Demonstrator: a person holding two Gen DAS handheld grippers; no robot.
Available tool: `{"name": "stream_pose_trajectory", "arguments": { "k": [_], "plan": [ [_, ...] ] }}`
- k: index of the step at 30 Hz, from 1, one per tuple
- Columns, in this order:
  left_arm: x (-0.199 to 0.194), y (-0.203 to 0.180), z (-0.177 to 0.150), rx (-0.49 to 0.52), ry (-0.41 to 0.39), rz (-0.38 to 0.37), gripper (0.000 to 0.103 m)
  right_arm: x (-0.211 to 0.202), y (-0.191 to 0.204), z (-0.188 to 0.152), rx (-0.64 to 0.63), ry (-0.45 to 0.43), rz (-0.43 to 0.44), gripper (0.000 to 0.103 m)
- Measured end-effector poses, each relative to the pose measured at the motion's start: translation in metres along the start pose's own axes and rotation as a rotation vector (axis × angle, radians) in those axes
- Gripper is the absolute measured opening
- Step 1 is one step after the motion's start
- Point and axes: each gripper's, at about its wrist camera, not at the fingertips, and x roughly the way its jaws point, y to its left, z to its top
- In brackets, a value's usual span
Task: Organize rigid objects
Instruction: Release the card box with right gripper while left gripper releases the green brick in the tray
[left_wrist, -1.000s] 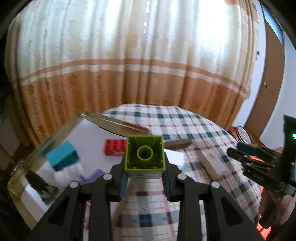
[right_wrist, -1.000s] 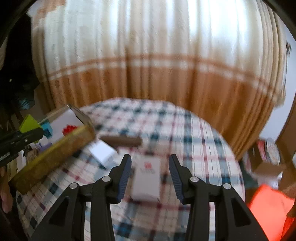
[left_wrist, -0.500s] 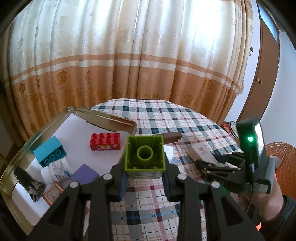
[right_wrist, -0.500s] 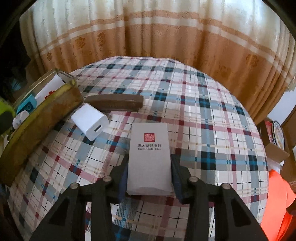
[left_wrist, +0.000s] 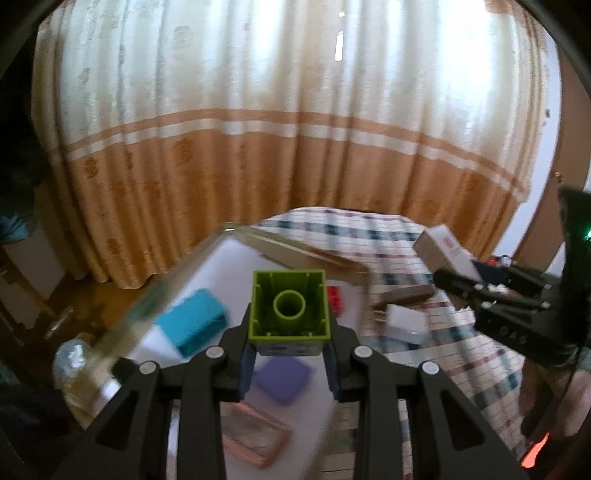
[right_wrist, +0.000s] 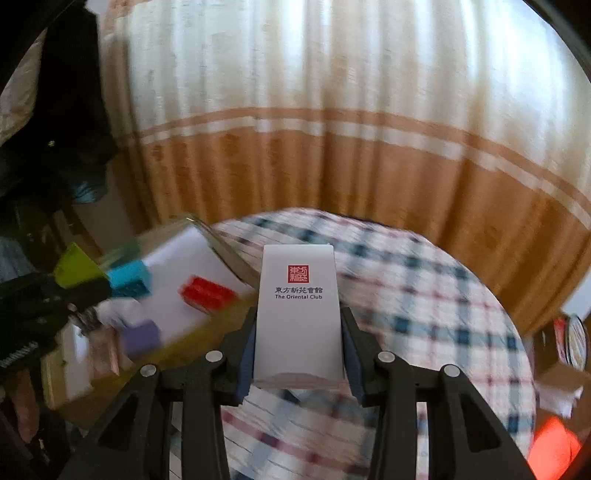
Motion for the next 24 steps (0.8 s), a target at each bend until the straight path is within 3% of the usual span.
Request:
{"name": "stream_pose_trajectory", "arguments": {
  "k": [9, 19, 20, 21, 22, 24],
  "plan": [
    [0.017, 0.038, -0.003, -0.041, 0.060, 0.102, 0.030, 0.033, 0.070, 0.032, -0.110, -0.009, 0.116, 0.044],
    [0.031, 0.055, -0.007, -0.061, 0.103, 0.173, 0.031, 0.059, 0.109, 0.025, -0.150, 0.043, 0.233, 0.048],
    [0.032, 0.056, -0.008, -0.063, 0.115, 0.186, 0.033, 0.058, 0.109, 0.024, -0.154, 0.040, 0.235, 0.053],
    [0.033, 0.056, -0.009, -0.070, 0.126, 0.186, 0.043, 0.055, 0.108, 0.022, -0.159, 0.030, 0.229, 0.063],
    [0.032, 0.056, -0.010, -0.080, 0.127, 0.181, 0.056, 0.052, 0.105, 0.020, -0.157, 0.022, 0.232, 0.067],
    [0.028, 0.054, -0.011, -0.094, 0.114, 0.159, 0.067, 0.043, 0.091, 0.016, -0.130, 0.009, 0.239, 0.067]
  ]
}}
